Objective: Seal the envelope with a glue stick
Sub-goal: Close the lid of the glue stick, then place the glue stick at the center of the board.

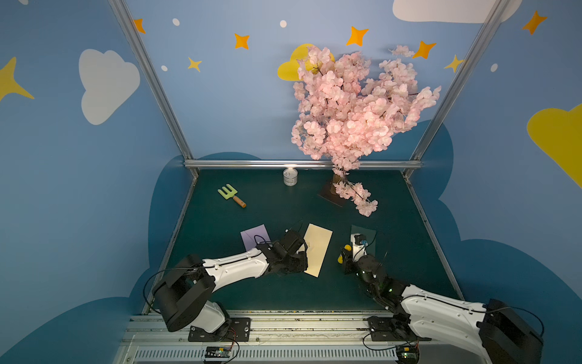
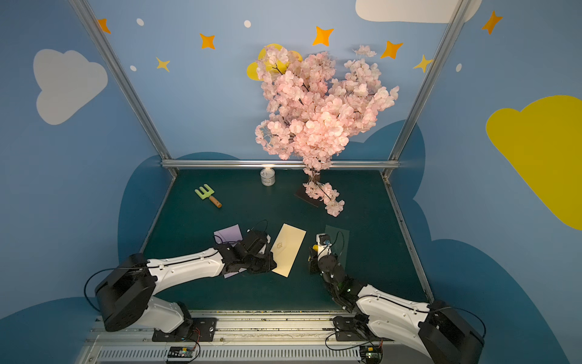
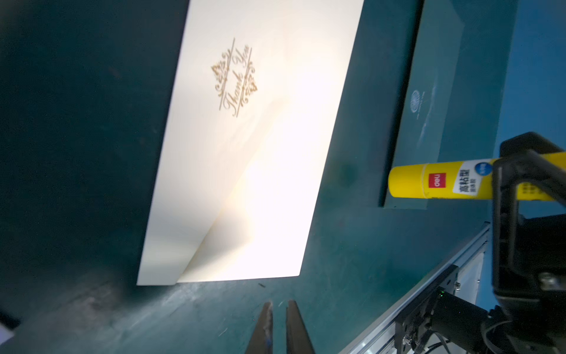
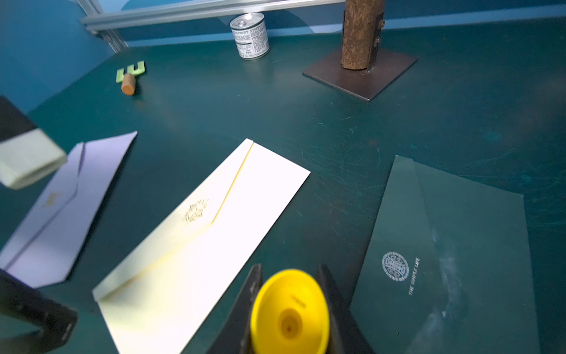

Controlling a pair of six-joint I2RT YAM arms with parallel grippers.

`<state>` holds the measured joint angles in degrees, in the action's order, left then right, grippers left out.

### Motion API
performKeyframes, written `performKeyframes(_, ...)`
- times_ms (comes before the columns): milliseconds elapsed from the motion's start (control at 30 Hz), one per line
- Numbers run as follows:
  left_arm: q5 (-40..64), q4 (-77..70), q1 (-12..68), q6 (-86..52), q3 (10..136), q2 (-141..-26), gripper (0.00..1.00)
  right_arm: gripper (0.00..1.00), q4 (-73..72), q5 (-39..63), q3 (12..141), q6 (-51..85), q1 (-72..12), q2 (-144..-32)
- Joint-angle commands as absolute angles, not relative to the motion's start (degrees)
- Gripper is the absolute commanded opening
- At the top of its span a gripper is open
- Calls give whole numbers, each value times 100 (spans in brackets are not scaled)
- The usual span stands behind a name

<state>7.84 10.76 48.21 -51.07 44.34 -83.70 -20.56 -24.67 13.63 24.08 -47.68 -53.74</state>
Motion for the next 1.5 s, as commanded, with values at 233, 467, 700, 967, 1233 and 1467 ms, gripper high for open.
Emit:
performKeyframes(233, 820, 1628, 4156, -4776, 4288, -7617, 13, 0, 2194, 1169, 3573, 3040, -2852, -5865)
performKeyframes(467, 814, 1802, 3846, -4677, 4128, -7161, 13, 0, 4350, 1290, 4598, 2141, -2058, -6523)
performKeyframes(700, 956, 1727, 3695, -4624, 3982, -7031, 13, 0, 5116, 961, 4883, 1690, -776, -6692)
performKeyframes(967, 992, 1995, 3435, -4448, 4054, -6973, 13, 0, 4599, 235, 5335, 1102, -368, -7465)
performKeyframes(1233, 914, 2461, 2906, -4265, 4370, -6991, 13, 0, 5578, -431, 6417, 530, -316, -9339)
performKeyframes(1467, 1144, 2630, 2405, -4211, 4557, -7057, 13, 0, 5426, -182, 6529, 743, -118, -9853)
